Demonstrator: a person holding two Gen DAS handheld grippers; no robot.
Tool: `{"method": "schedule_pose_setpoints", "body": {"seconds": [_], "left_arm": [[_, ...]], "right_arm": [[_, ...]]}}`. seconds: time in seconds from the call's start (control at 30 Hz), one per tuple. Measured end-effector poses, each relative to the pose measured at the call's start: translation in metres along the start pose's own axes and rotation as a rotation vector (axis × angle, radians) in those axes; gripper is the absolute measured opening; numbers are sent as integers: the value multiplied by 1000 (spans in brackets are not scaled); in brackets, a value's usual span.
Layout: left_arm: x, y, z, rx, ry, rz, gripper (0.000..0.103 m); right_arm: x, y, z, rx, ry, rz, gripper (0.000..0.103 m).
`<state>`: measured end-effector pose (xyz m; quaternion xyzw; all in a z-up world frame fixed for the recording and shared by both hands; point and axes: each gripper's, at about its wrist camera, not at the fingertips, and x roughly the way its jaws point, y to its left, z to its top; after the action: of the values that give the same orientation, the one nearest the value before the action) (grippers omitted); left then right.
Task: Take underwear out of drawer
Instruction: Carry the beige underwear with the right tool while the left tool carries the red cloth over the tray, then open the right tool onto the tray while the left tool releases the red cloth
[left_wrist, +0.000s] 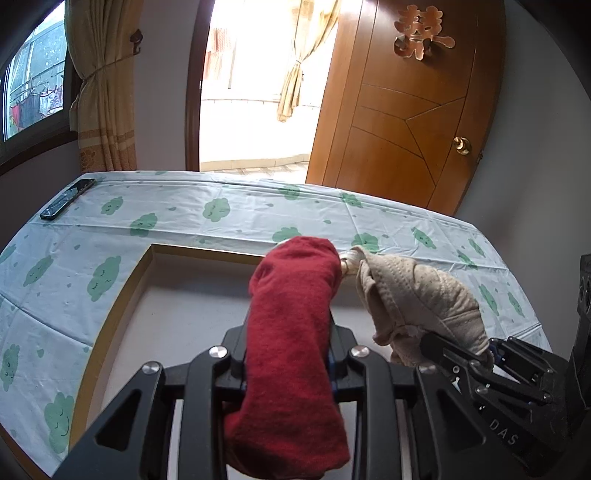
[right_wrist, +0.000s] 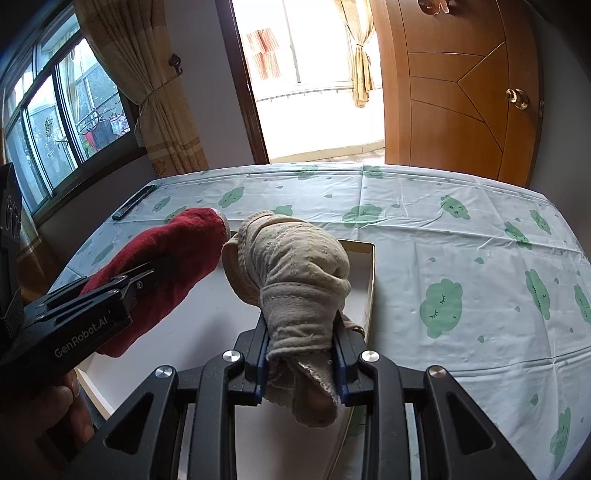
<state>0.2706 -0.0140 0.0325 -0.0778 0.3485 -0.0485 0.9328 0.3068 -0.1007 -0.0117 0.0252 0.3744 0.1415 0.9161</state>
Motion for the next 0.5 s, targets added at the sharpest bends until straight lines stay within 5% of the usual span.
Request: {"method": "schedule_pose_setpoints", "body": {"seconds": [0.5], "left_arm": [[39,-2,2,-31,72,-27,27]], "right_arm": [[21,-6,3,13,42,-22,30]]}}
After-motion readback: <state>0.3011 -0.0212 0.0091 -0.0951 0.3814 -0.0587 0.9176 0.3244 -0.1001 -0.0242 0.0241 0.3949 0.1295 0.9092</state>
